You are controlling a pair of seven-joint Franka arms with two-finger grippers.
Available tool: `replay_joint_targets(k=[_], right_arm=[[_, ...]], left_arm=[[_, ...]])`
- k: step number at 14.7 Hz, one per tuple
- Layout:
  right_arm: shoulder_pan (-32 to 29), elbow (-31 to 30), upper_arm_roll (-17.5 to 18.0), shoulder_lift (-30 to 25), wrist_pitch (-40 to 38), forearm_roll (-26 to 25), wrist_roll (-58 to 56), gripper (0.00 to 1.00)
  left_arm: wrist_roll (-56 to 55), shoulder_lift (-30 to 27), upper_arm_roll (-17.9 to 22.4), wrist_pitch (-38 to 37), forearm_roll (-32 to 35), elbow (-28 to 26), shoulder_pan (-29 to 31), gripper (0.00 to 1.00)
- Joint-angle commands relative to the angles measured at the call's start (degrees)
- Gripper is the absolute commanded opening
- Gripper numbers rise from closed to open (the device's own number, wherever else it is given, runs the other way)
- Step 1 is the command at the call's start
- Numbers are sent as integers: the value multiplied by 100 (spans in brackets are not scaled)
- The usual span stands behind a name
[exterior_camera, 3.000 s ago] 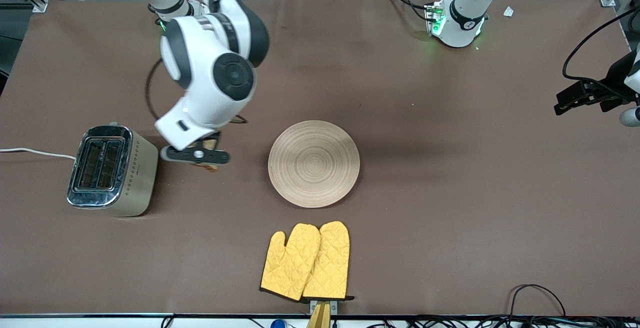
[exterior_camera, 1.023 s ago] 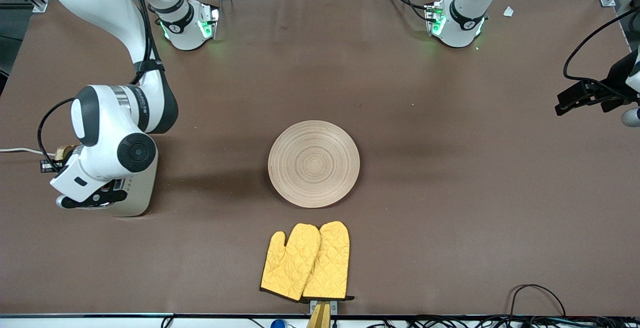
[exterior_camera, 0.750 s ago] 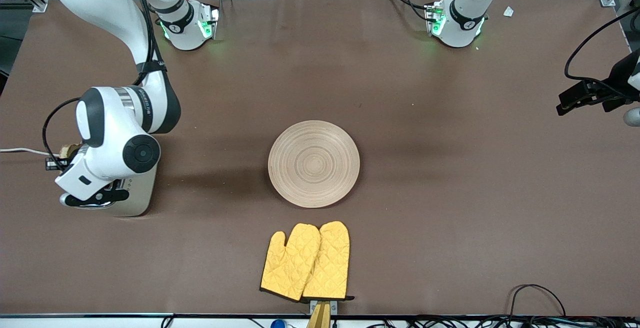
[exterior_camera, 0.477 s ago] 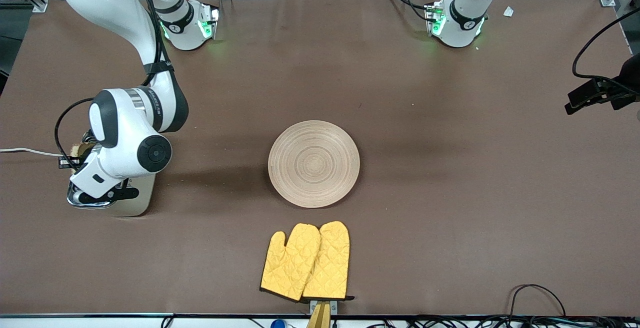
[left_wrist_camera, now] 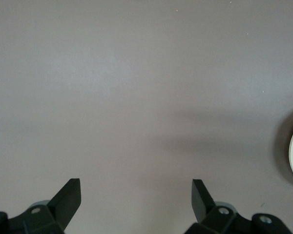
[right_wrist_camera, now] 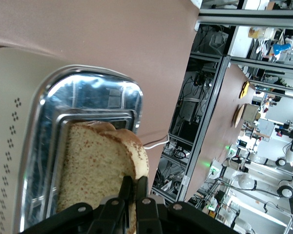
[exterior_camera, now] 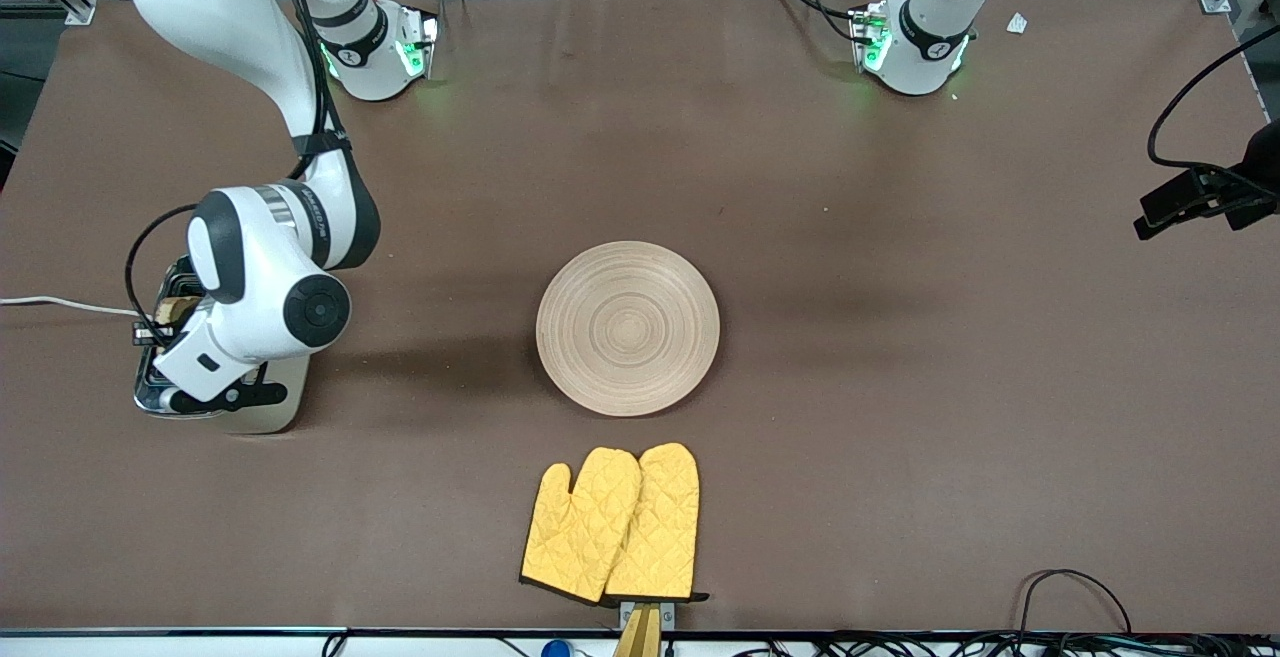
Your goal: Move plate and put bread in toaster
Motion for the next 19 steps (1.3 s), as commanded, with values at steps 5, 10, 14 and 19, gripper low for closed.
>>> replay_joint_targets(k=[5,10,14,19], right_arm=[[-8,245,9,272,-17,588,348,100],[27,1439,17,-299,-1087,2520,-213,100],[-69,1776,-79,-1308,-1168,3587,-478,100],[-875,1732,-88,-2496,-1527,4358,-1223,100]], left_arm=[[-43,2,7,66,17,-10,-30,100],[53,28,-20,66,16,8,-13,100],[63,-15,-55,57,174,60,-74,100],[98,-24,-134,30,192,210,-48,100]])
